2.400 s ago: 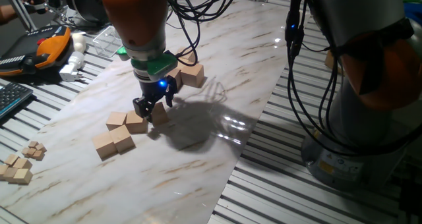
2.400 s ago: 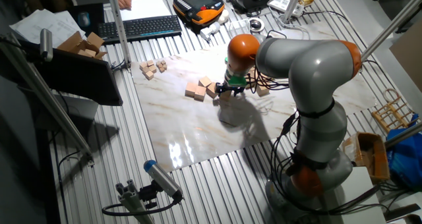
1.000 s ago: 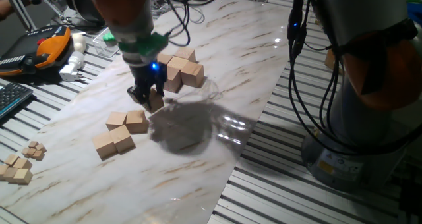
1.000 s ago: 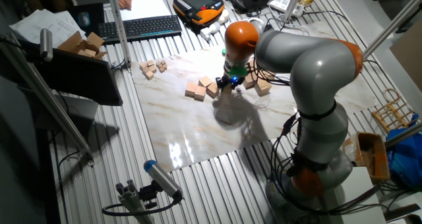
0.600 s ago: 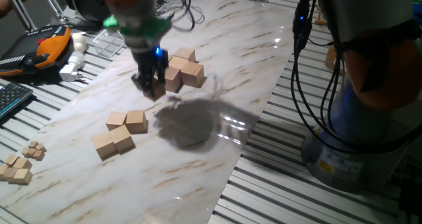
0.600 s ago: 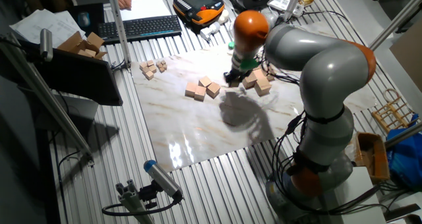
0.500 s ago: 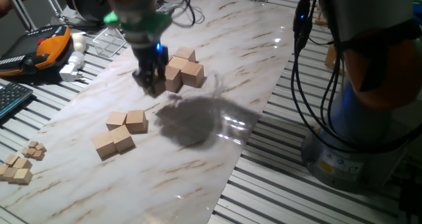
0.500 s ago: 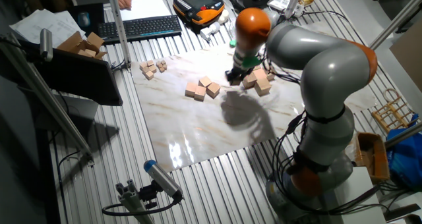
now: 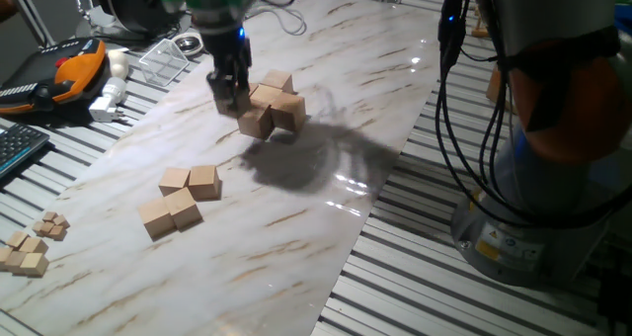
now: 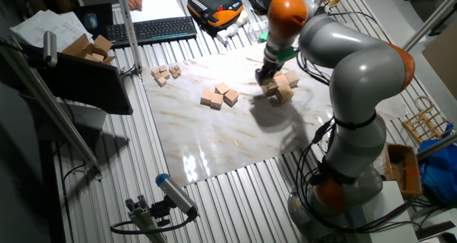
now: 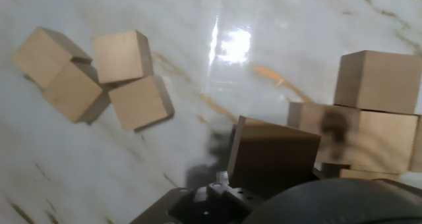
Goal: Stack the blocks into a cross shape
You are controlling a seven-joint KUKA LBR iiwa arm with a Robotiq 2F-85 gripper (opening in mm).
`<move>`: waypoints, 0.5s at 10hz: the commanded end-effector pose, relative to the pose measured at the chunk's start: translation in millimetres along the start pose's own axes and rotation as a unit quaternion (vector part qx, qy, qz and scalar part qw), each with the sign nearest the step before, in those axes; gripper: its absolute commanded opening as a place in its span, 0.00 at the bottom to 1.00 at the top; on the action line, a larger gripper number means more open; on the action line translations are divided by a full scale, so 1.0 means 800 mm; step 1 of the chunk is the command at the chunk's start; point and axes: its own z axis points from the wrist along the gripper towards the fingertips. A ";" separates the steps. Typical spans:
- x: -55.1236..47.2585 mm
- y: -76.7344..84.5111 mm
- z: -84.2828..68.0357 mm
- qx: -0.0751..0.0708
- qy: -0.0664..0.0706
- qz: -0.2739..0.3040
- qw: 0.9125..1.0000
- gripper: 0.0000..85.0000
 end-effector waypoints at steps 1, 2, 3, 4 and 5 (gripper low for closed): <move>0.010 -0.038 -0.003 0.000 0.000 -0.022 1.000 0.00; 0.009 -0.035 -0.003 -0.006 0.001 -0.027 1.000 0.00; 0.009 -0.035 -0.003 -0.016 0.007 -0.024 1.000 0.00; 0.009 -0.035 -0.003 -0.019 0.014 -0.015 1.000 0.00; 0.009 -0.035 -0.003 -0.014 0.015 -0.002 1.000 0.00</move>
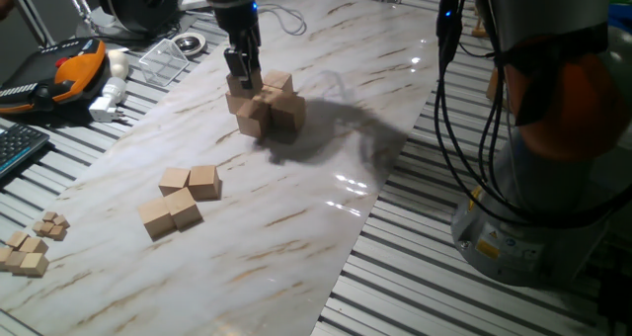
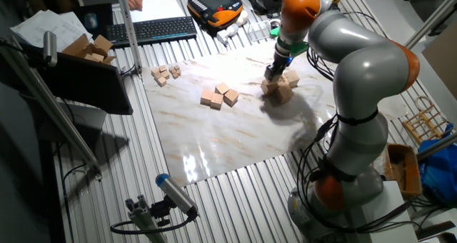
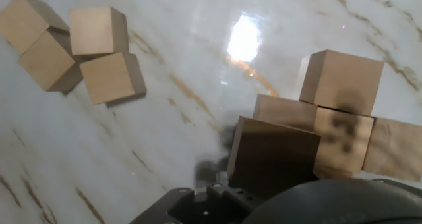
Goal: Stack the blocks into a cross shape
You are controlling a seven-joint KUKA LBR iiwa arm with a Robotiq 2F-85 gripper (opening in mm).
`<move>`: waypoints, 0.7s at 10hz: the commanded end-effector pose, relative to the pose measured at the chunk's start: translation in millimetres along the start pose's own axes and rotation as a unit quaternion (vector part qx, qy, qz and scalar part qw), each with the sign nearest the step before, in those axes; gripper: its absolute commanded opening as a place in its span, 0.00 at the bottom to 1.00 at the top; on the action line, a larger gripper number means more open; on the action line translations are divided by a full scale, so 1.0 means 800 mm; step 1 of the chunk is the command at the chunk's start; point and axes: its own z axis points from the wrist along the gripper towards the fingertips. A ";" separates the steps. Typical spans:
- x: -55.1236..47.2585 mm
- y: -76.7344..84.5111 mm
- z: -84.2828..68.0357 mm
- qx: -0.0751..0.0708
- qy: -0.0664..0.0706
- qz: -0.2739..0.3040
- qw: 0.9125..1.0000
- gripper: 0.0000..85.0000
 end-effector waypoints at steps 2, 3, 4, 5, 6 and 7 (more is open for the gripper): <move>0.000 0.000 0.000 0.015 -0.004 0.003 1.000 0.00; 0.002 0.004 0.002 0.030 -0.010 0.001 0.999 0.00; 0.005 -0.001 0.007 0.044 -0.016 -0.011 0.999 0.00; 0.003 -0.018 0.007 0.037 -0.016 -0.027 0.999 0.00; 0.002 -0.036 0.007 0.036 -0.017 -0.042 0.998 0.00; 0.002 -0.052 0.008 0.042 -0.018 -0.052 0.998 0.00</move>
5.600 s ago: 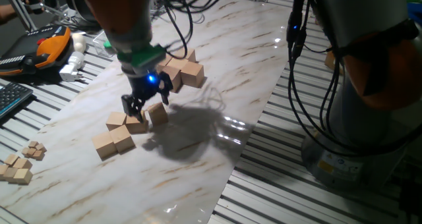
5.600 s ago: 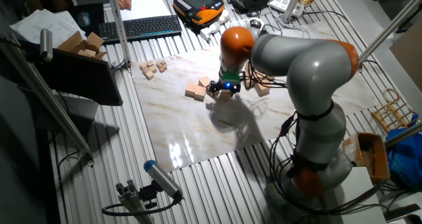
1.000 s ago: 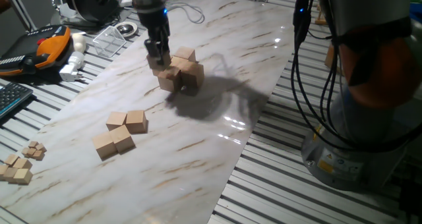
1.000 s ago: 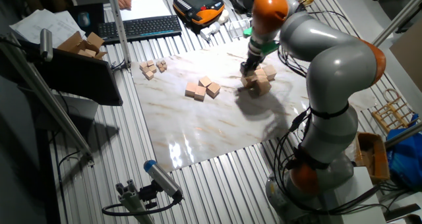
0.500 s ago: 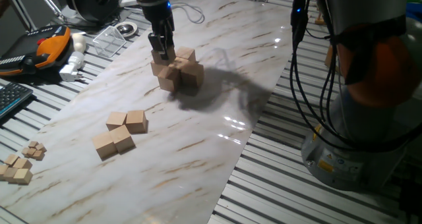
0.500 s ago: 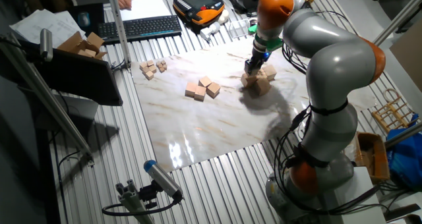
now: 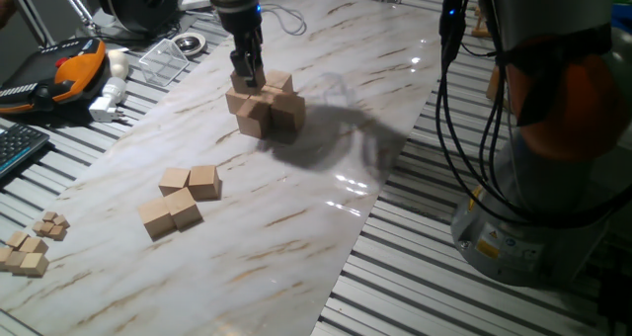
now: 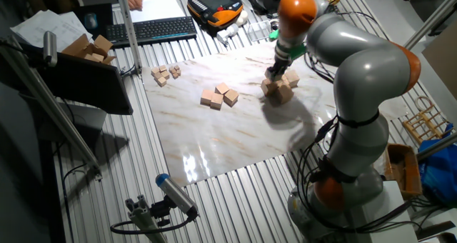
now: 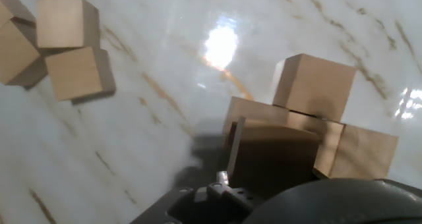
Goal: Stack the blocks into a cross shape
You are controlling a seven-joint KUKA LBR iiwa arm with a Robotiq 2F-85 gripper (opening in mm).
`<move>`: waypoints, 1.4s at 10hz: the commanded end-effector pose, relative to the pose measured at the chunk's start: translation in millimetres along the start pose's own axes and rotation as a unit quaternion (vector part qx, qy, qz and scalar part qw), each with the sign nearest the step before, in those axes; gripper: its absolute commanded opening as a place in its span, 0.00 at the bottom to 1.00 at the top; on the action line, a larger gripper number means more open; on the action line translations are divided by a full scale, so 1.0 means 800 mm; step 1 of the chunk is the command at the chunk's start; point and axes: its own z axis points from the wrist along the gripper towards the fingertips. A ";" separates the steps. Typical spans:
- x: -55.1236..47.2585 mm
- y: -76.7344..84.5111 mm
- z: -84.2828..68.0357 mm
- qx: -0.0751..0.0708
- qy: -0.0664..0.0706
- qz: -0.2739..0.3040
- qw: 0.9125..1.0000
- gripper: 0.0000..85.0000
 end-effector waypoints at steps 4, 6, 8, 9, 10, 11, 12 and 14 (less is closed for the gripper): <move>0.027 -0.064 0.016 -0.014 0.001 0.005 1.000 0.00; 0.029 -0.092 0.018 -0.008 0.004 0.006 1.000 0.00; 0.027 -0.105 0.028 0.004 -0.003 0.007 1.000 0.00; 0.024 -0.113 0.035 -0.004 -0.004 0.003 1.000 0.00; 0.019 -0.116 0.041 -0.009 -0.006 0.001 1.000 0.00; 0.015 -0.115 0.048 -0.009 -0.007 -0.001 1.000 0.00; 0.014 -0.115 0.055 -0.012 -0.010 0.000 1.000 0.00; 0.018 -0.117 0.062 -0.009 -0.010 -0.003 1.000 0.00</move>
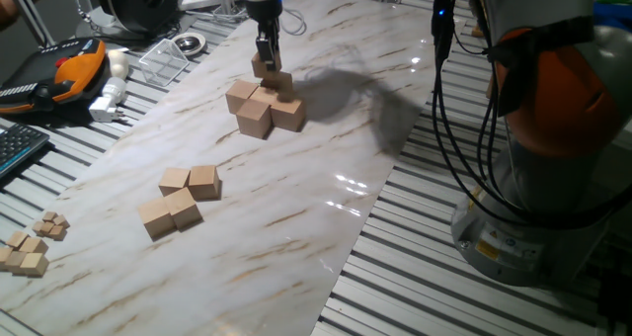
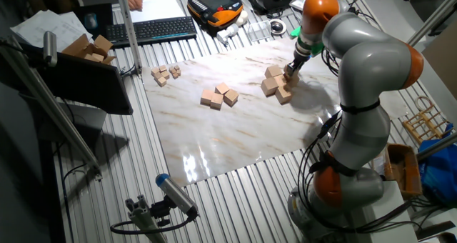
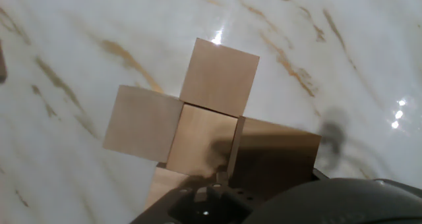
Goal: Stack the blocks into a cross shape
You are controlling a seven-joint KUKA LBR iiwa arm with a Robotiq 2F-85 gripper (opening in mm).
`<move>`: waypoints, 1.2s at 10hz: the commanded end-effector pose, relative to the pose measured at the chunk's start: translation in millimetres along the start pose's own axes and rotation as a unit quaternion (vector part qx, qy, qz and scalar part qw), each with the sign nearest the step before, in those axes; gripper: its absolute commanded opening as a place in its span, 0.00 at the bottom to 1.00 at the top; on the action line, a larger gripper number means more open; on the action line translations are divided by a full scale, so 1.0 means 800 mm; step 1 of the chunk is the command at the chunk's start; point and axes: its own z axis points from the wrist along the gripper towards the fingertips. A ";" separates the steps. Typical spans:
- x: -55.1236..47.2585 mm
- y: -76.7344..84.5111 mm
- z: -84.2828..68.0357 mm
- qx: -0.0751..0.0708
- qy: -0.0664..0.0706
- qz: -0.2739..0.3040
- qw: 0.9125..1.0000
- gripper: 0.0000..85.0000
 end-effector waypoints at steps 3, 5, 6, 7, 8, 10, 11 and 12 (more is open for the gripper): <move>0.004 -0.001 0.010 -0.002 0.000 0.003 1.000 0.00; 0.008 -0.005 0.020 -0.006 -0.004 0.001 1.000 0.00; 0.009 -0.006 0.022 -0.008 -0.003 0.001 1.000 0.00; 0.010 -0.006 0.021 -0.009 -0.002 0.001 1.000 0.00; 0.010 -0.006 0.021 -0.008 -0.002 0.002 1.000 0.00; 0.010 -0.006 0.022 -0.008 -0.003 0.007 1.000 0.00; 0.010 -0.006 0.022 -0.009 -0.002 0.010 1.000 0.00; 0.010 -0.007 0.022 -0.015 0.000 0.014 1.000 0.00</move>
